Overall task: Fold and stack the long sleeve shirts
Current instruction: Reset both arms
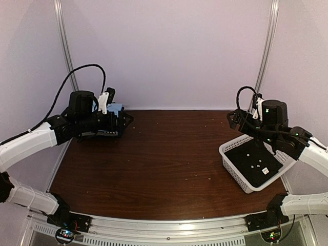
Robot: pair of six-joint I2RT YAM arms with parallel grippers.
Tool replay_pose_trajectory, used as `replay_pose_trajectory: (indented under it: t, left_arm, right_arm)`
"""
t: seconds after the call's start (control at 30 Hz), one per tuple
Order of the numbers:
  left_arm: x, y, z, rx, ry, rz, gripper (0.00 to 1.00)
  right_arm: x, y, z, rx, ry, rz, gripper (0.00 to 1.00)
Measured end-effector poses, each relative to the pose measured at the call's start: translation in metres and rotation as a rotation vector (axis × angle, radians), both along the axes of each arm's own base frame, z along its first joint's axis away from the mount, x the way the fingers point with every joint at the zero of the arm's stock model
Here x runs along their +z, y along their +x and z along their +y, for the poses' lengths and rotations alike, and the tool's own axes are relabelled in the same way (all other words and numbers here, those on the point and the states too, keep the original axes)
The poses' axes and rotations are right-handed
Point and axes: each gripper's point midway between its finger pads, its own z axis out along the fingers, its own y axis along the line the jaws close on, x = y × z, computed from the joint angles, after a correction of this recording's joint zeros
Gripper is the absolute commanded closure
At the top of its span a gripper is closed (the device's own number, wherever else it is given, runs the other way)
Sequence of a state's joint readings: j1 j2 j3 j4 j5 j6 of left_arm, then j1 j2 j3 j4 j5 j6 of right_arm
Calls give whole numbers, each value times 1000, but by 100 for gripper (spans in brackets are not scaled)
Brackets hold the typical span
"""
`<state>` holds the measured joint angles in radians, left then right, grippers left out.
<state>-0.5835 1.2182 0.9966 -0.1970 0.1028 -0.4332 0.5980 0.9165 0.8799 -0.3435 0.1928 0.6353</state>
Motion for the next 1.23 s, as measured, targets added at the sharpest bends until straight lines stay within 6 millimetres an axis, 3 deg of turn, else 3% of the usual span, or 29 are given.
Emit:
replay_pose_trajectory:
  t: [1.23]
  left_arm:
    - [1, 2, 2, 18, 0, -7, 2]
  right_arm:
    - [-4, -2, -4, -13, -5, -1, 0]
